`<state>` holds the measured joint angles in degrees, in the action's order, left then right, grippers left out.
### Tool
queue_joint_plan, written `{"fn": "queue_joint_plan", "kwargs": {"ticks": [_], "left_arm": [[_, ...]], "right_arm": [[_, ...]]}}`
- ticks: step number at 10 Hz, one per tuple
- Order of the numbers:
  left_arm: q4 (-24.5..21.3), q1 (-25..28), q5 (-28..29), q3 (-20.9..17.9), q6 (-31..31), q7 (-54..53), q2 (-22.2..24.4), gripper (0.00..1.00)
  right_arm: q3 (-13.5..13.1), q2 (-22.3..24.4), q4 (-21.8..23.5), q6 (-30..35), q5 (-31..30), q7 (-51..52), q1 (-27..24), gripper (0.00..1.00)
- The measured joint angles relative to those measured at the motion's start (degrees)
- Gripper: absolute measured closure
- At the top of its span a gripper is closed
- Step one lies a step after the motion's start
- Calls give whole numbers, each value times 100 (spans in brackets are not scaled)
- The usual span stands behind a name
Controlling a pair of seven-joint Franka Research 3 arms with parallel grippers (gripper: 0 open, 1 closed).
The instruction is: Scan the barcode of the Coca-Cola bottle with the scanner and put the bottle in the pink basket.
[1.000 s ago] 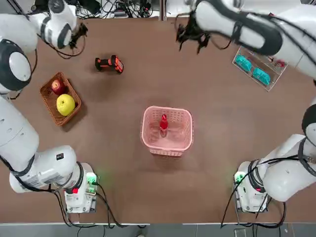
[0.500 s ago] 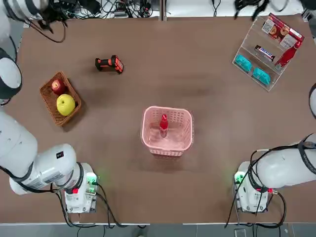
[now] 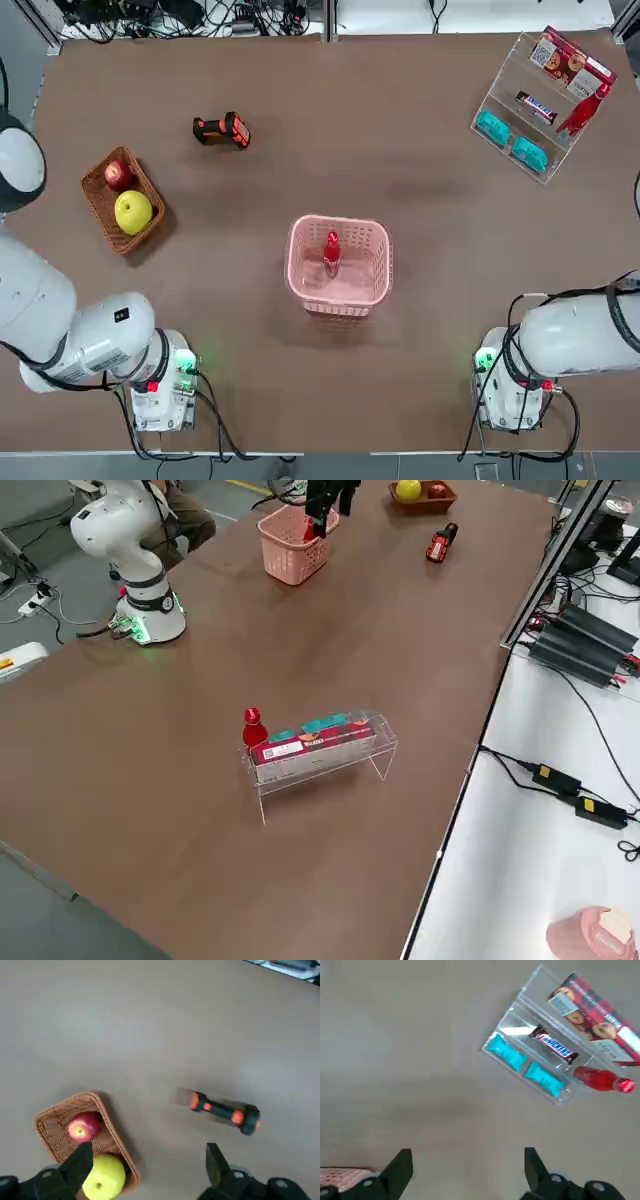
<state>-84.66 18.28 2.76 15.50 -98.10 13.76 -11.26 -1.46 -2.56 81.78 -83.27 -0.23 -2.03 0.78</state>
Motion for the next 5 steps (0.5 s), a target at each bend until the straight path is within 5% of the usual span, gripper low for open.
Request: {"fn": "queue_joint_plan", "kwargs": {"ticks": [5], "left_arm": [[-13, -14, -132, 257, 236, 134, 483, 0]], "right_arm": [[8, -8, -10, 3, -64, 25, -168, 1]]}}
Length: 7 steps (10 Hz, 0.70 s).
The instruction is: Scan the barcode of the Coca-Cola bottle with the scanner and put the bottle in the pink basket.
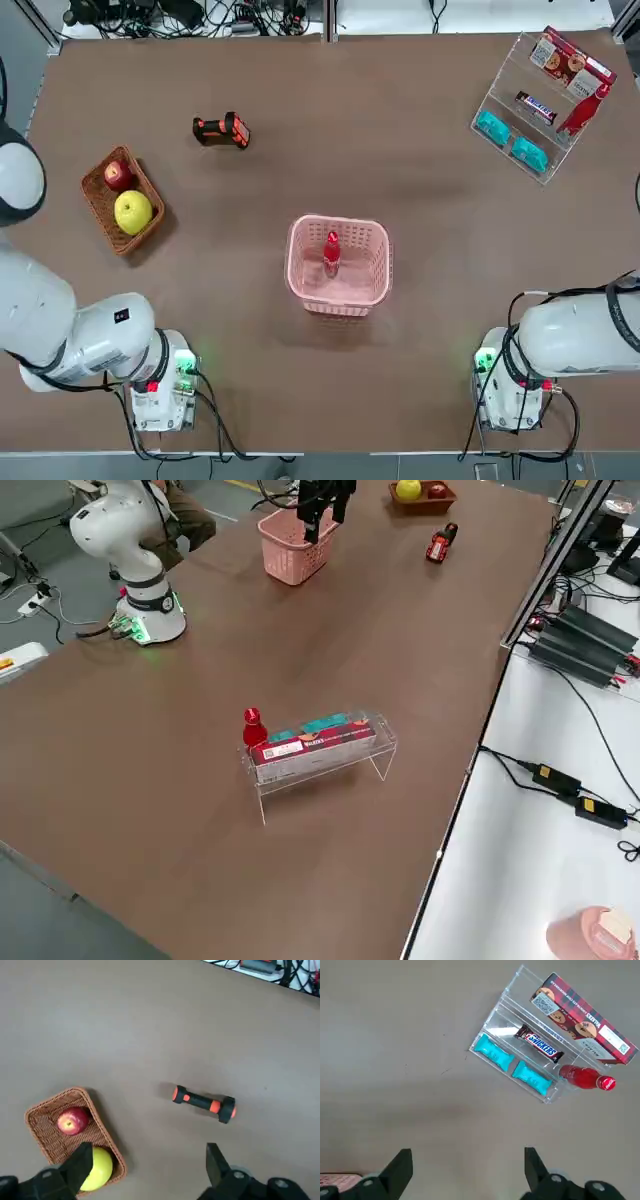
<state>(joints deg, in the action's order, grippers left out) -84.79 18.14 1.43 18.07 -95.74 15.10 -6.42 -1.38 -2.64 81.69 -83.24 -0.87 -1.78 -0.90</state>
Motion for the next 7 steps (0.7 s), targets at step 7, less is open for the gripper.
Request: {"fn": "queue_joint_plan", "kwargs": {"ticks": [7], "left_arm": [[-8, 5, -323, -23, 535, -419, 278, 0]], "right_arm": [[16, 0, -4, 0, 0, 13, -40, 1]]}}
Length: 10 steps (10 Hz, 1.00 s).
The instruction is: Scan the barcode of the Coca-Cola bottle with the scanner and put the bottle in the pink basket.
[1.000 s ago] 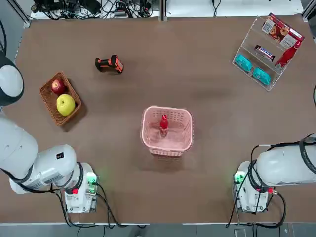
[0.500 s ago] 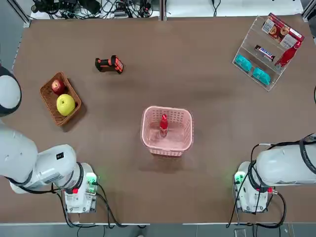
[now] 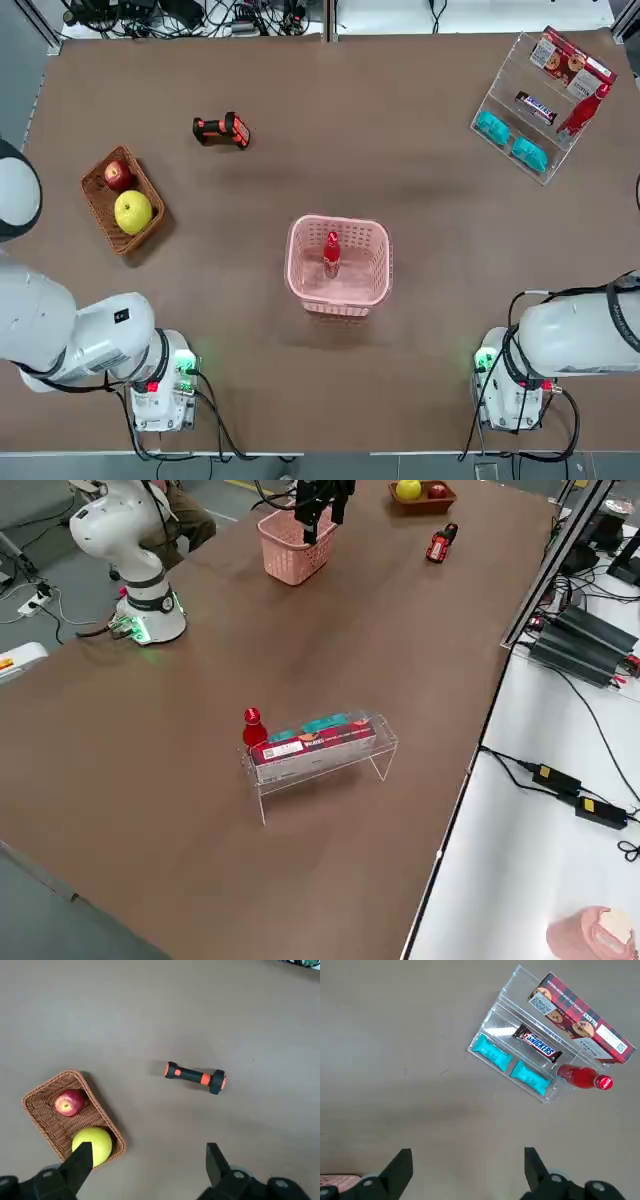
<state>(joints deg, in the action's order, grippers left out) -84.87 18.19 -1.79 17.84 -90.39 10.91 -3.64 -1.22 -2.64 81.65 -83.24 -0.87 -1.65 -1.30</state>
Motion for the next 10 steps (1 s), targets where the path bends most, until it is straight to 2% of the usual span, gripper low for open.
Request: {"fn": "queue_joint_plan", "kwargs": {"ticks": [10], "left_arm": [[-50, 50, 0, -13, -3, -391, 0, 0]], "right_arm": [[2, 0, 0, 0, 0, 10, 0, 1]]}}
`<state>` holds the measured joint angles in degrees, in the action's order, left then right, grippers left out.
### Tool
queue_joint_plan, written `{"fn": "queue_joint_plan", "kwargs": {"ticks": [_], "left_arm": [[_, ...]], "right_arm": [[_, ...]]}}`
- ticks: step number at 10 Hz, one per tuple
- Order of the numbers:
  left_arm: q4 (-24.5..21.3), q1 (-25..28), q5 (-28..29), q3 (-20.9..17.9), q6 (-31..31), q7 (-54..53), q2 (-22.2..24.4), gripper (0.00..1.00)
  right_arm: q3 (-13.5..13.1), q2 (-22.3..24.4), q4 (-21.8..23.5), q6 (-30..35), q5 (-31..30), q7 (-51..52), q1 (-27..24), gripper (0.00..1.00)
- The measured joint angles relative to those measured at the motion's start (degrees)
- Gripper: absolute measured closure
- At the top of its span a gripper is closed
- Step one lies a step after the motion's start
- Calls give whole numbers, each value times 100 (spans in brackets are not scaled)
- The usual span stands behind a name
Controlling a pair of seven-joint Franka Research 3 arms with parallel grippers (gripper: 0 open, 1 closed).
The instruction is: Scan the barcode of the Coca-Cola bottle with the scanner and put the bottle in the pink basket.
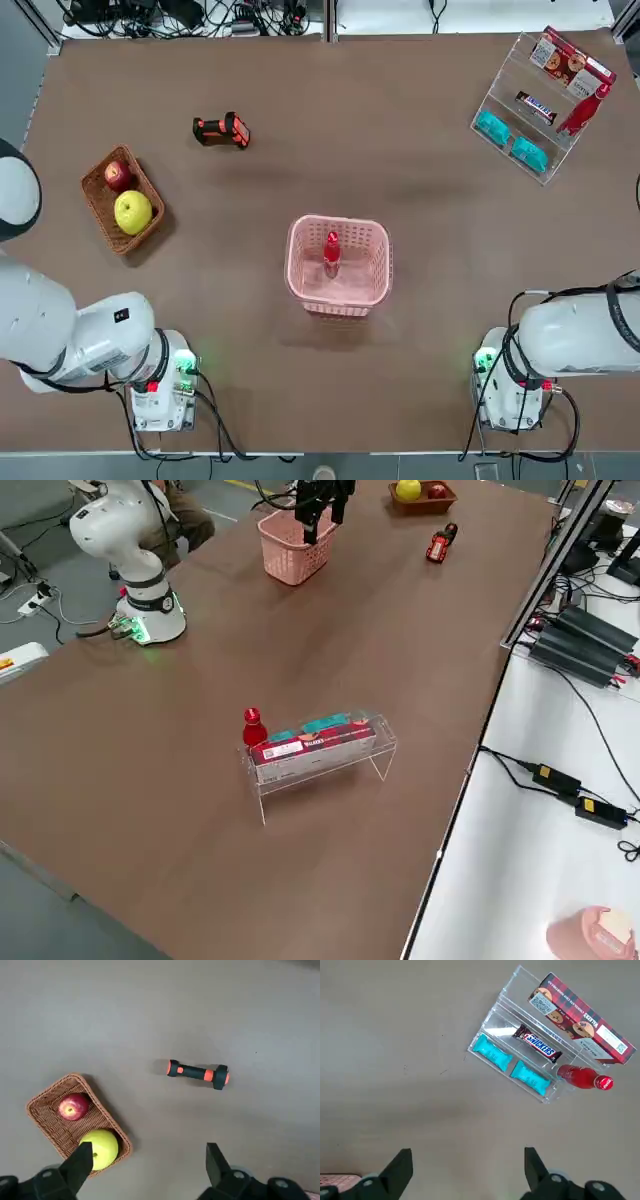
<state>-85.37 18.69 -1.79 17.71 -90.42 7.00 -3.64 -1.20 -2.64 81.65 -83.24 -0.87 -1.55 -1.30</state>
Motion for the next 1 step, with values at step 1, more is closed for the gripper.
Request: {"fn": "queue_joint_plan", "kwargs": {"ticks": [1], "left_arm": [[0, 0, 0, 0, 0, -3, 0, 0]], "right_arm": [[0, 0, 0, 0, 0, 0, 0, 1]]}}
